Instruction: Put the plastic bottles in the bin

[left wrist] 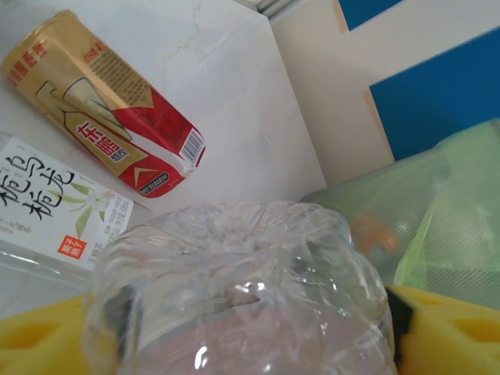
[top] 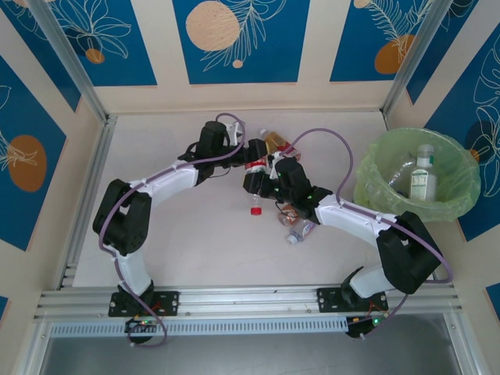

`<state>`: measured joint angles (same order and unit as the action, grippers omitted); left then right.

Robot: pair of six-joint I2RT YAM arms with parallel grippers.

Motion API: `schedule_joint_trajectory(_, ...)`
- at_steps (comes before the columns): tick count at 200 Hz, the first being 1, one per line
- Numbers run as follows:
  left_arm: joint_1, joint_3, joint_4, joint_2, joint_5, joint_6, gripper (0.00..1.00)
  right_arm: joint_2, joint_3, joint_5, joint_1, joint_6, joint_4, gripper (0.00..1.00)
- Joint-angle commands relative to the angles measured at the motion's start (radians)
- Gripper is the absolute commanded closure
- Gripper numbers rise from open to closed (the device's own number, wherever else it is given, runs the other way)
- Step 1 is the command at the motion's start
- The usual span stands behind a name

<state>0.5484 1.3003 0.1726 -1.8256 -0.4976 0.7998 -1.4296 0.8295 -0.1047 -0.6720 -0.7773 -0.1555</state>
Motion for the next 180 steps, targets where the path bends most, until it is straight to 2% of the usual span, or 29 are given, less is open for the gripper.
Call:
schedule_joint_trajectory(1, 0.003, -0.001, 0.033, 0.054, -0.020, 0.011, 0.00, 0.038, 0.008, -0.011, -0.007, 0.037, 0.007, 0.45)
schedule_joint_trajectory(27, -0.002, 0.000, 0.054, 0.061, -0.051, 0.019, 0.00, 0.048, -0.003, -0.021, -0.008, 0.038, 0.019, 0.46)
schedule_joint_trajectory(76, -0.025, -0.007, 0.192, 0.055, -0.141, 0.139, 0.00, 0.052, -0.028, -0.038, -0.009, 0.023, 0.031, 0.47)
schedule_joint_trajectory(154, -0.072, -0.039, 0.241, 0.122, -0.139, 0.184, 0.00, 0.083, -0.038, -0.091, -0.012, 0.048, 0.071, 0.47)
schedule_joint_trajectory(180, -0.077, -0.062, 0.171, 0.179, -0.035, 0.106, 0.00, 0.087, -0.031, -0.104, -0.012, 0.064, 0.088, 0.47)
